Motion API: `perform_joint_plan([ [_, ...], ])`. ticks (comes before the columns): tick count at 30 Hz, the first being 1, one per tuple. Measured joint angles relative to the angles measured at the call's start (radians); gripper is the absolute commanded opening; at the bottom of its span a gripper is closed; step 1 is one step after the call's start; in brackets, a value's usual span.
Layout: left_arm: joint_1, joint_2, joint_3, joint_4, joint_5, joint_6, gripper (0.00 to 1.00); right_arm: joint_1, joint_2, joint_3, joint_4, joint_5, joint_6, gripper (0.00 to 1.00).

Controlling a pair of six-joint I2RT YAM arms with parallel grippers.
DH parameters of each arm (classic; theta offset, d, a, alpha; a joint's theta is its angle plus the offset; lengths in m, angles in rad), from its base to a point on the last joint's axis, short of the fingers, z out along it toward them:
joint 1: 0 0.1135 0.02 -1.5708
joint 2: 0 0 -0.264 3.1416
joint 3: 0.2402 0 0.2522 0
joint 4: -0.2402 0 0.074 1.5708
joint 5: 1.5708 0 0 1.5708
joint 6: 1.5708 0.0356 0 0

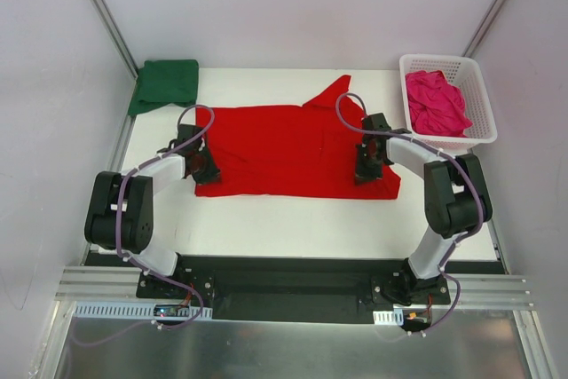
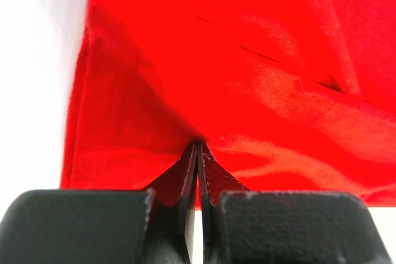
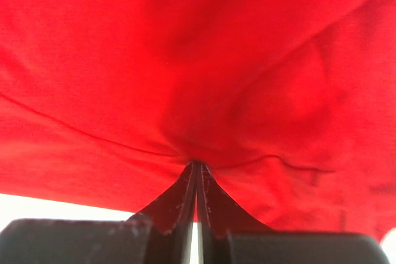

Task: Fold and stack the t-shirts
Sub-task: Fold the flattened tshirt in 1/3 of the way

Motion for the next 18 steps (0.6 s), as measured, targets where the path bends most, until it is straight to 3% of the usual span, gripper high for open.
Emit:
perform_joint_plan([
  [9,0.0,0.007,0.051,-0.119,-0.121,0.04,0.0,0.001,0.027,0.045,-0.077,0.117,-0.013,0.04],
  [18,0.0,0.006,0.073,-0.215,-0.213,0.069,0.0,0.003,0.048,0.069,-0.105,0.141,-0.021,0.05],
])
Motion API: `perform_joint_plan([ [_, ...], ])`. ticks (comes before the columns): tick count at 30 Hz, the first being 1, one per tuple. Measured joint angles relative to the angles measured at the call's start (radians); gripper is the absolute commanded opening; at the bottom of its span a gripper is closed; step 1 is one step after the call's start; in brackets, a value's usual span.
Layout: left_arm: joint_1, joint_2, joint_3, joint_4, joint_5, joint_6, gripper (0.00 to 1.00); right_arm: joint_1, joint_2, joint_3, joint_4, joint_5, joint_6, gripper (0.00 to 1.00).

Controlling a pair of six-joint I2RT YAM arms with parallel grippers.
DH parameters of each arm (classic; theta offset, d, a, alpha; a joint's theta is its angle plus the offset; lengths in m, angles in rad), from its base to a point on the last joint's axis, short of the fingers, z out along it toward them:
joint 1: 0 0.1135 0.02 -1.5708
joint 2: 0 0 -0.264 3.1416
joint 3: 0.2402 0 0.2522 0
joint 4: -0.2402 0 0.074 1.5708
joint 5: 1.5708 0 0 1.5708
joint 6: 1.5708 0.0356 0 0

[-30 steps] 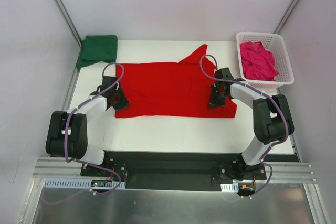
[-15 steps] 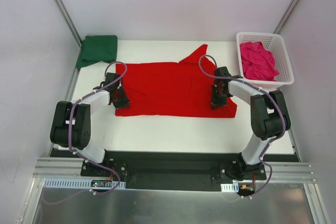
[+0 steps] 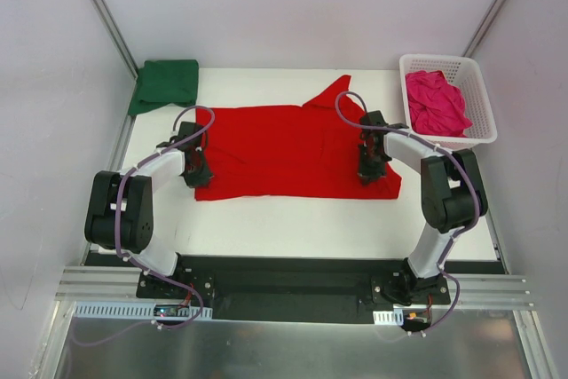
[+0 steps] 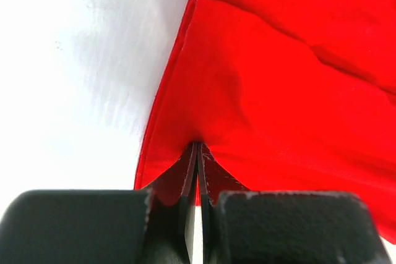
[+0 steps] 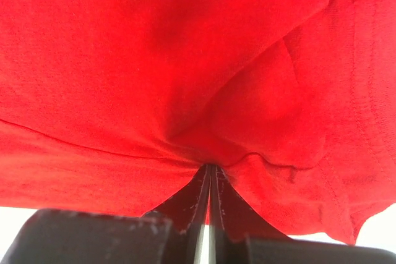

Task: Fold and stack the t-shirts
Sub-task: Fold the flattened tshirt in 1/3 of the way

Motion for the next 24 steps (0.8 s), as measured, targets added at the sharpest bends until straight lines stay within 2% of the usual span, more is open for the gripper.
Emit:
perform_joint_plan([
  [24,0.016,0.0,0.008,-0.061,-0.097,0.003,0.0,0.005,0.021,0.027,-0.037,0.062,-0.009,0.05],
])
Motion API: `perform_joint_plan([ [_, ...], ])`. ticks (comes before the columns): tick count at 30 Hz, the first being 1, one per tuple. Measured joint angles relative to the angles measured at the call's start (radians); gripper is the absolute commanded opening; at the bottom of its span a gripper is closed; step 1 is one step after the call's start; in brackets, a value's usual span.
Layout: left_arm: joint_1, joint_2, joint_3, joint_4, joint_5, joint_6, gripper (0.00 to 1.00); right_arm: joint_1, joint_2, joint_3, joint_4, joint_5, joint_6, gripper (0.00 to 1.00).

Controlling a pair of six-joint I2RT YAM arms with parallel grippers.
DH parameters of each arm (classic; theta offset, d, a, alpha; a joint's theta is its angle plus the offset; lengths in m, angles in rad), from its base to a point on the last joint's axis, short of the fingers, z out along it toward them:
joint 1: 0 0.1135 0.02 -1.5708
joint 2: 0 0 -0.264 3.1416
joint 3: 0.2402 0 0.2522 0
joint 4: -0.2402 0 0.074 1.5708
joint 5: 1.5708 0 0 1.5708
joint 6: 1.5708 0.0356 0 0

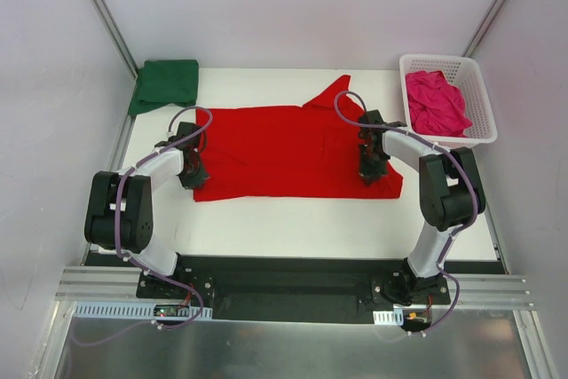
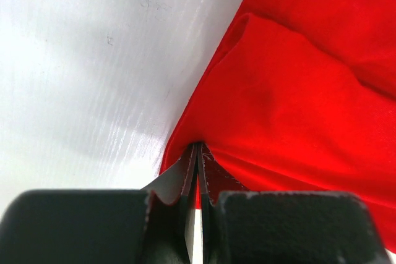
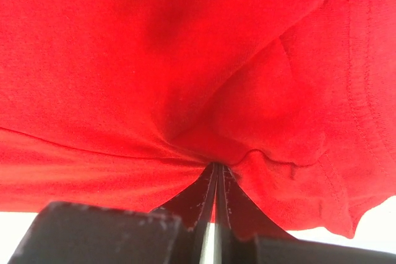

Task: Fold and stack the t-shirts
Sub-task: Fold the flattened tshirt in 1/3 of the way

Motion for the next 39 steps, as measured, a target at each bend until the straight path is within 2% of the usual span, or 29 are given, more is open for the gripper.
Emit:
perform_joint_plan([
  [23,0.006,-0.005,0.001,-0.046,-0.097,-0.001,0.0,-0.02,-0.002,0.001,-0.051,0.179,-0.006,0.03],
  [29,0.006,-0.122,0.035,-0.085,-0.047,0.003,0.0,-0.021,-0.106,-0.002,-0.055,0.179,-0.006,0.03],
  [35,0.006,-0.295,0.116,-0.081,0.023,0.004,0.06,-0.021,-0.242,-0.002,-0.05,0.161,-0.006,0.1],
  [38,0.006,-0.341,0.131,-0.056,0.059,0.005,0.07,-0.021,-0.281,-0.002,-0.023,0.105,-0.008,0.17],
  [39,0.005,-0.344,0.131,-0.045,0.077,0.005,0.07,-0.021,-0.287,-0.002,-0.008,0.08,-0.007,0.23],
])
